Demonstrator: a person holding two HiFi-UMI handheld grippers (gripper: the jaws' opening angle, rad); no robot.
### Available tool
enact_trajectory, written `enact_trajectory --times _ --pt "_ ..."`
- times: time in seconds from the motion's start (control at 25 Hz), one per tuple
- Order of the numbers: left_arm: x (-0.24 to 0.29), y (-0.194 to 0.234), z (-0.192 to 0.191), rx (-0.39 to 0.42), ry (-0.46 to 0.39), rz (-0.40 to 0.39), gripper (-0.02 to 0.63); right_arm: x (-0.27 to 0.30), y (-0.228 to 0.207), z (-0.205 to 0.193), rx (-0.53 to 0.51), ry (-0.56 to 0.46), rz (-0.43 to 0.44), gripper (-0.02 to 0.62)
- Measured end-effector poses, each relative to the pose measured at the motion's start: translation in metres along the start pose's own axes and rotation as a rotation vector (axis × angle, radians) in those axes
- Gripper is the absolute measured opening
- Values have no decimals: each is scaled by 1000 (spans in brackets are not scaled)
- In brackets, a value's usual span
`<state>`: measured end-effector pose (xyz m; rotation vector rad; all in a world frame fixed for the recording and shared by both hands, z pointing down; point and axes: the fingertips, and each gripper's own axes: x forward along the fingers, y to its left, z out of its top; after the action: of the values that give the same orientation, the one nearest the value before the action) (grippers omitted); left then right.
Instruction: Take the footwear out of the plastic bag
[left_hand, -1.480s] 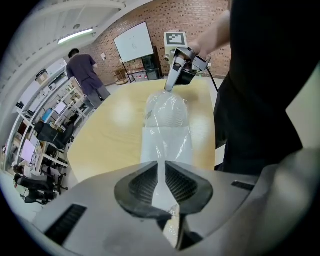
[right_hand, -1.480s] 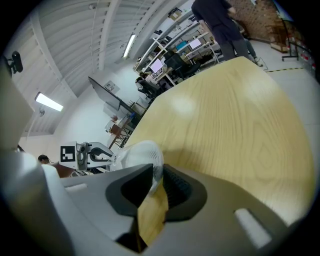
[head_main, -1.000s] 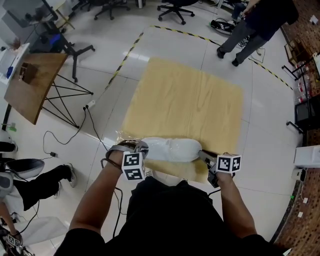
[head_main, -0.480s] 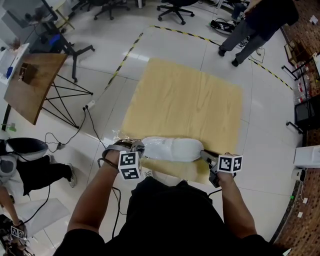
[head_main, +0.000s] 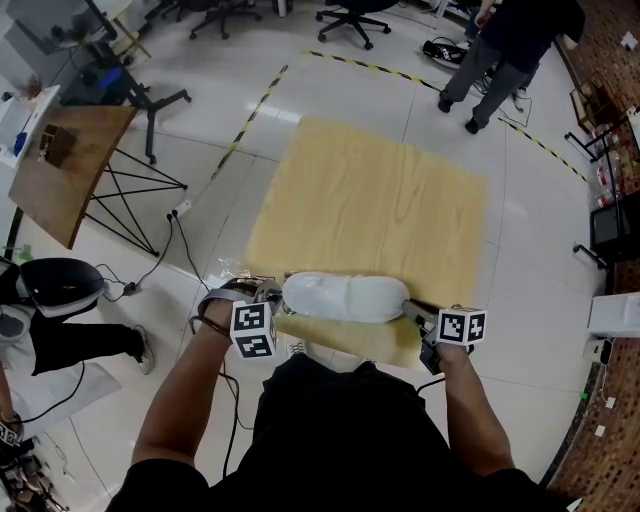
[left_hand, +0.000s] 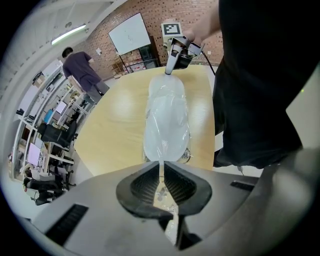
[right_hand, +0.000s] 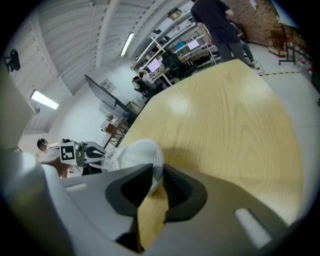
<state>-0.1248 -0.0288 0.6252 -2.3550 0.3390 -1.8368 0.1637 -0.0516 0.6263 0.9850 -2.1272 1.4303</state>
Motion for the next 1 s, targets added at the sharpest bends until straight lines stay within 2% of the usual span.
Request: enact_trajectory --times 1.0 --pt "-14 20 -38 -46 64 54 18 -16 -17 12 -14 -16 -56 67"
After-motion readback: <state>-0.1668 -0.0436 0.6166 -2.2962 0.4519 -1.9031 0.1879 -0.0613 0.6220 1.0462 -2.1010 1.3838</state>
